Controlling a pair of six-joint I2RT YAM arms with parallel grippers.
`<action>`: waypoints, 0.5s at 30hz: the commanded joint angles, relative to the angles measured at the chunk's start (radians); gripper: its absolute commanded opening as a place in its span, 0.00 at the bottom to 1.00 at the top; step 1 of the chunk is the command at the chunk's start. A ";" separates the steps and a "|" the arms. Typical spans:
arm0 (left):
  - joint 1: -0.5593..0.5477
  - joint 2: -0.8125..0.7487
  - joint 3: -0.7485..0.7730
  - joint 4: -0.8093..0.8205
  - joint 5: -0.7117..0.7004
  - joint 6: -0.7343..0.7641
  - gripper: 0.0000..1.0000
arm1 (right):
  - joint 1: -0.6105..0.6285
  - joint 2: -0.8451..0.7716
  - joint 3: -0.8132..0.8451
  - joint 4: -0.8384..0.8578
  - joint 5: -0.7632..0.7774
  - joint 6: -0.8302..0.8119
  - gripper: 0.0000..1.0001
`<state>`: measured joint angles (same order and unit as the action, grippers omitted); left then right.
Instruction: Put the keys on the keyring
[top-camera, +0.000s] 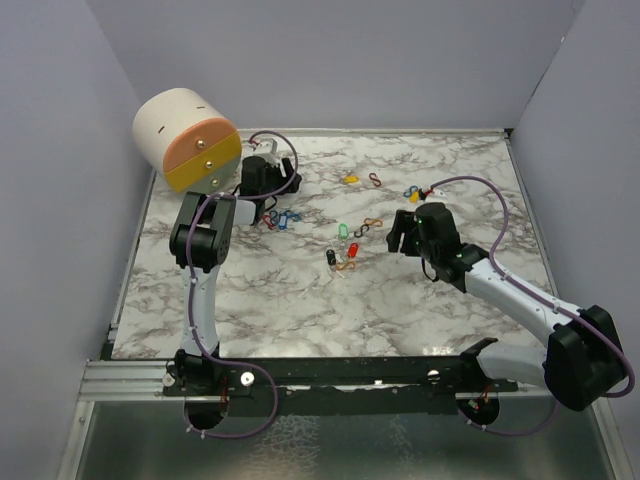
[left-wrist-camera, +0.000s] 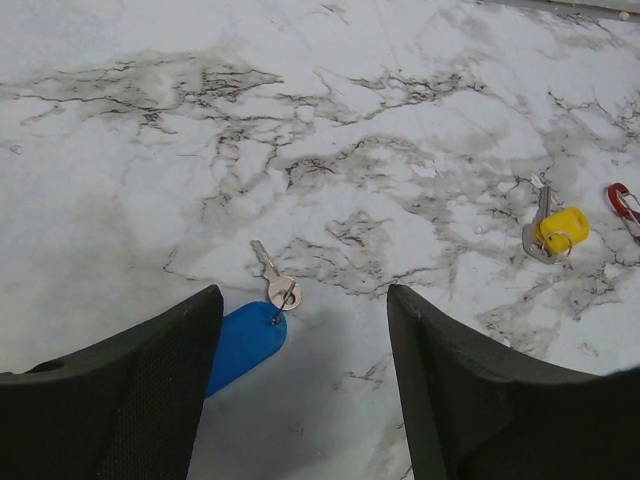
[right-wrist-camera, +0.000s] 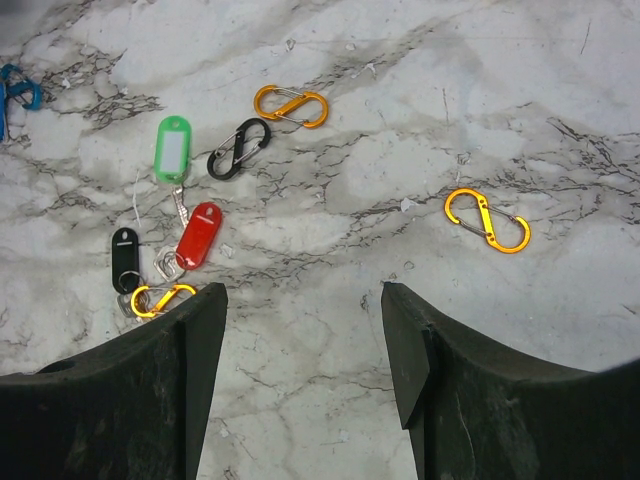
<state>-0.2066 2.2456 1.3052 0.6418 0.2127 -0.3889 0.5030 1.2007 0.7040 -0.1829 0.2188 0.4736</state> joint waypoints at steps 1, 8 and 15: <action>-0.025 -0.004 -0.029 -0.033 0.018 0.011 0.67 | 0.001 -0.025 -0.014 0.033 -0.021 -0.010 0.63; -0.040 -0.011 -0.037 -0.033 -0.018 0.025 0.65 | 0.002 -0.027 -0.016 0.031 -0.020 -0.010 0.63; -0.040 -0.011 -0.040 -0.031 -0.052 0.030 0.56 | 0.000 -0.026 -0.017 0.031 -0.018 -0.011 0.63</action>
<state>-0.2428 2.2452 1.2884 0.6575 0.1967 -0.3664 0.5030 1.1984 0.7013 -0.1806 0.2157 0.4736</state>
